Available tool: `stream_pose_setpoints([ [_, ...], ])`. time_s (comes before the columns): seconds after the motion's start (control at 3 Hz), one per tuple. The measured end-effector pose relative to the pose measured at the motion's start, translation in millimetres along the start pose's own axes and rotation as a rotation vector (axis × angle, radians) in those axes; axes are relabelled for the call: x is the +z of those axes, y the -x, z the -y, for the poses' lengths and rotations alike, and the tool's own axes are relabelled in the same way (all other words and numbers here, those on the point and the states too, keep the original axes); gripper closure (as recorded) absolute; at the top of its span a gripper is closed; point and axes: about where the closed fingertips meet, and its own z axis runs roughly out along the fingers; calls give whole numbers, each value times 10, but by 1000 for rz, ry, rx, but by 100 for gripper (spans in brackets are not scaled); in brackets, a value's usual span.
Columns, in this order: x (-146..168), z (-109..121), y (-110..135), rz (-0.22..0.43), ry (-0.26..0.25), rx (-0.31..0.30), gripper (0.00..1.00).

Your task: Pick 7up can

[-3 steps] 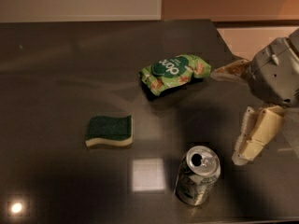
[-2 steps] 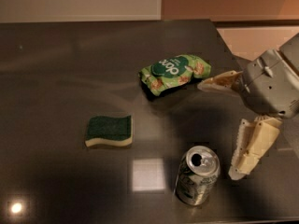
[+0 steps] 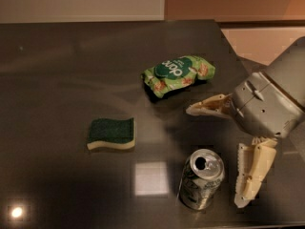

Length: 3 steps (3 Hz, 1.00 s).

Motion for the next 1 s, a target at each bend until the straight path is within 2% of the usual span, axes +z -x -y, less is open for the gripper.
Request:
stream_pose_setpoints([
  [0.33, 137, -60, -46, -13, 37, -23, 0],
  [0.67, 183, -91, -22, 1, 52, -40, 8],
  [1.0, 164, -99, 45, 35, 52, -45, 24],
])
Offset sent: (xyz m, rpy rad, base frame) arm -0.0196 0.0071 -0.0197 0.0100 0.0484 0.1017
